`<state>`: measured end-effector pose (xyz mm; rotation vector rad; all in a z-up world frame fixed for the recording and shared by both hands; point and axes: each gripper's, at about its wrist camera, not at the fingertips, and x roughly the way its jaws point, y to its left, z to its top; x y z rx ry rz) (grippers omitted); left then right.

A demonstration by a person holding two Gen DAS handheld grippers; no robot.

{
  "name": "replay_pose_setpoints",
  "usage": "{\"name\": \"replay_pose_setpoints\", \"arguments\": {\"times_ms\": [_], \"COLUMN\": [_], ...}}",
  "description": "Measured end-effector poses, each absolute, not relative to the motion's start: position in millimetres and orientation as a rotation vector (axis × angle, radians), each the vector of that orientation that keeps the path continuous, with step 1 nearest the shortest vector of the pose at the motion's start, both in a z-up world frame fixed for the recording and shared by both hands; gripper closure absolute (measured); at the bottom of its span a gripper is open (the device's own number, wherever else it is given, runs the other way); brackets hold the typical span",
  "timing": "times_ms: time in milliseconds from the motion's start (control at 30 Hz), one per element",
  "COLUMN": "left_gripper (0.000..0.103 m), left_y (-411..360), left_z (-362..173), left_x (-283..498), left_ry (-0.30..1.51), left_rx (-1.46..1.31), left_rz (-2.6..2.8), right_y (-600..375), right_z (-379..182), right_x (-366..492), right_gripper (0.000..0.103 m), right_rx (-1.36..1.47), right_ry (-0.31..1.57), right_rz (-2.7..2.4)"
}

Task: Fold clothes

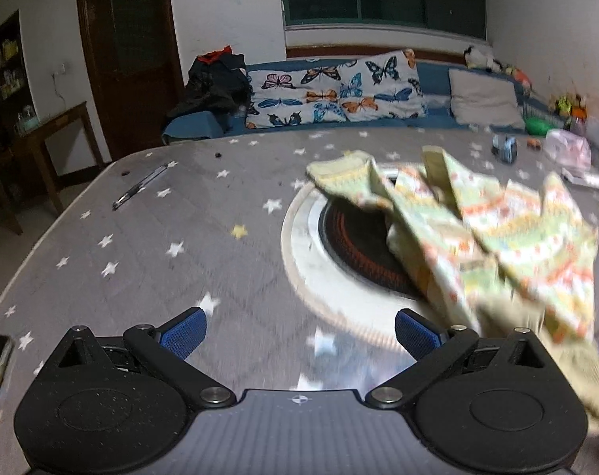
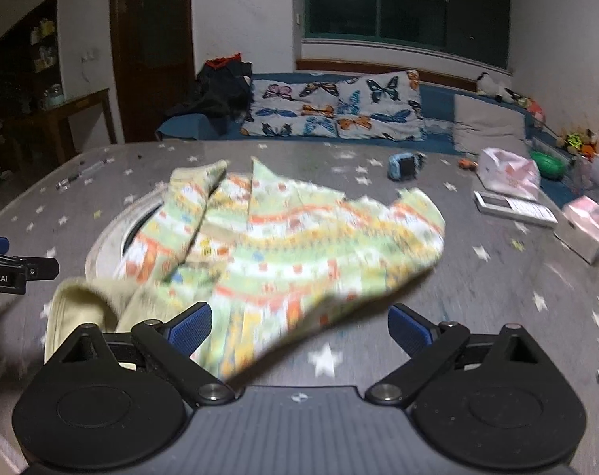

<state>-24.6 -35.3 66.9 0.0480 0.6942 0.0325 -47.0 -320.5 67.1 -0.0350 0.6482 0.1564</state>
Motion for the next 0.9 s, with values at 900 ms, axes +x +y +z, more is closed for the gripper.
{"name": "replay_pose_setpoints", "arguments": {"times_ms": [900], "left_gripper": [0.023], "left_y": [-94], "left_z": [50], "left_x": [176], "left_ry": [0.780], "left_rx": [0.028], "left_rz": [-0.166], "right_y": [-290], "right_z": [29], "right_x": [183], "right_gripper": [0.037], "right_rx": [0.034], "right_ry": [0.780], "right_rz": [0.345]}}
